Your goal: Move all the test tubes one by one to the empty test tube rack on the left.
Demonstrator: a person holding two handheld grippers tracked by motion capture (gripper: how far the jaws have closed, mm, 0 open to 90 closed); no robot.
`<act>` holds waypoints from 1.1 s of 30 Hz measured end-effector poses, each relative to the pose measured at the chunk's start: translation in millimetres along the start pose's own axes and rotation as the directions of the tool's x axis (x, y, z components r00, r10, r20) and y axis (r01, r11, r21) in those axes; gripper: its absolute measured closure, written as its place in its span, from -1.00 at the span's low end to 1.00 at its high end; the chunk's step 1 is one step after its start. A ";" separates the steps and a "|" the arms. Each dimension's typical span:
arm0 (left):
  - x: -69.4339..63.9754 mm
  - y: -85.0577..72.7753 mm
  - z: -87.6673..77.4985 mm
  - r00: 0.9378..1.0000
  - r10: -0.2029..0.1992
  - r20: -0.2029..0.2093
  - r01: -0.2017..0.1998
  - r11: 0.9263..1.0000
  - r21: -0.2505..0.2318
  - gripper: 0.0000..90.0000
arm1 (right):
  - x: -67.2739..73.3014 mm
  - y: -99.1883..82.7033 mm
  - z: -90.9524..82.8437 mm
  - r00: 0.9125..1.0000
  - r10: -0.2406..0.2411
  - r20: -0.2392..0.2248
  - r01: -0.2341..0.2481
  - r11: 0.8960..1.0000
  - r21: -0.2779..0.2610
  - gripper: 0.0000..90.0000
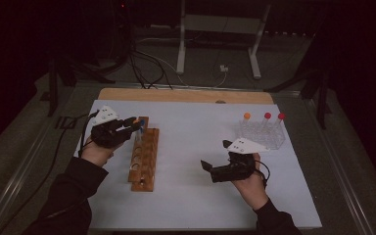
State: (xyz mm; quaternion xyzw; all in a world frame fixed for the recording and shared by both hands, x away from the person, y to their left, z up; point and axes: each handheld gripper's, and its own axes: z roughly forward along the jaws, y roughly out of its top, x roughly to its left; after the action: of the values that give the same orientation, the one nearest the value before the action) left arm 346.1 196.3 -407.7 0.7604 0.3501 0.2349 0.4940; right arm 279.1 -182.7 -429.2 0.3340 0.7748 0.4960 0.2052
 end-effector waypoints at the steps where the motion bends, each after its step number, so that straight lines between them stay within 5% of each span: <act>1: 0.0 -2.5 1.1 1.000 -0.006 0.000 0.006 1.000 0.001 0.59 | -0.1 0.0 0.0 1.000 0.000 -0.001 0.000 1.000 0.000 -1.00; 14: -3.3 -28.5 13.0 1.000 -0.017 0.001 0.017 0.999 0.048 0.59 | -1.5 -0.6 0.0 1.000 0.005 -0.005 -0.005 1.000 0.002 -1.00; 33: -6.2 -33.9 18.2 1.000 0.012 -0.006 -0.011 0.993 0.117 0.57 | -2.5 1.1 -1.6 1.000 0.005 -0.008 -0.005 1.000 -0.001 -1.00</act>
State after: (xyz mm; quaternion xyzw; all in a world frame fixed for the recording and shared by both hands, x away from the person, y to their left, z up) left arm 344.7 189.9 -446.1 0.7892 0.3606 0.2193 0.4461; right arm 280.2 -185.2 -427.6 0.3339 0.7747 0.4981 0.2007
